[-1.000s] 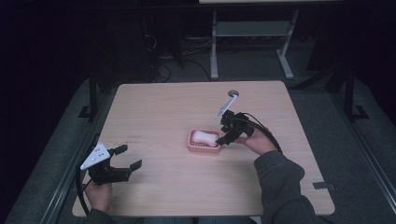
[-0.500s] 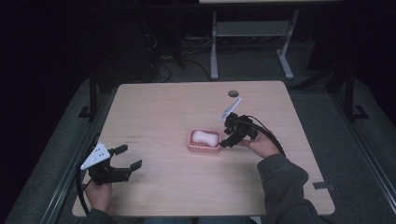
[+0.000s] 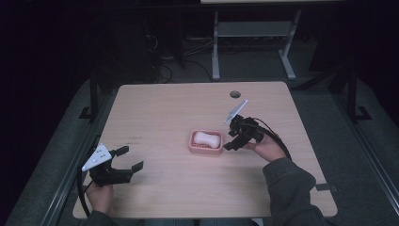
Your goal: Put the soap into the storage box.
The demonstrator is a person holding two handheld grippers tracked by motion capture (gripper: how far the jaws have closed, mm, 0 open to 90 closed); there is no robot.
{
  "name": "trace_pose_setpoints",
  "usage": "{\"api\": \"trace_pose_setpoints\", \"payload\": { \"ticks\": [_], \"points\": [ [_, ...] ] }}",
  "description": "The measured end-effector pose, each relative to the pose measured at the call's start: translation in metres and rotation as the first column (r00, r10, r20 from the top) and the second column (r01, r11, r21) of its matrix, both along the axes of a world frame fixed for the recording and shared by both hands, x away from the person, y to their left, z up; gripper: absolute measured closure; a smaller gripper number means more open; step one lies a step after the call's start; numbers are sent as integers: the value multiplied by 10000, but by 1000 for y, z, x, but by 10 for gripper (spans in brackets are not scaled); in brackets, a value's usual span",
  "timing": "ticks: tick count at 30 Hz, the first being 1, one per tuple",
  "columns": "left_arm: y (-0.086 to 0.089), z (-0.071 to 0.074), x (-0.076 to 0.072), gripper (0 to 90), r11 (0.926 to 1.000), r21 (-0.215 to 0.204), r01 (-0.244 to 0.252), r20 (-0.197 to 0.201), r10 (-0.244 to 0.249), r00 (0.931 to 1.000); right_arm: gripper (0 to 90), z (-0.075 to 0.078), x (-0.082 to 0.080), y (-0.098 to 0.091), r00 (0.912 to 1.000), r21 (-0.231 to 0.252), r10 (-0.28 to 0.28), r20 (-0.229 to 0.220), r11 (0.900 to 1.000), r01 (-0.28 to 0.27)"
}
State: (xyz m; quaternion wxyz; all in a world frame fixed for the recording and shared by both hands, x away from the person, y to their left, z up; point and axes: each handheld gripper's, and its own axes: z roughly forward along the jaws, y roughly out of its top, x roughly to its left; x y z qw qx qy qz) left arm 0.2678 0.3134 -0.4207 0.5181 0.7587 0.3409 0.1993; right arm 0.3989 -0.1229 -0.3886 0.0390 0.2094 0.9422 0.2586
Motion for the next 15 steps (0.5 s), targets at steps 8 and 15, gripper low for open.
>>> {"api": "trace_pose_setpoints", "payload": {
  "ticks": [8,15],
  "points": [
    [0,0,0,141,9999,121,17,24,-17,10000,357,-4,-4,-7,10000,82,-76,-63,9999,77],
    [1,0,0,141,10000,79,-36,0,36,10000,352,-9,-11,-15,9996,199,-241,-124,9995,243]
  ]
}}
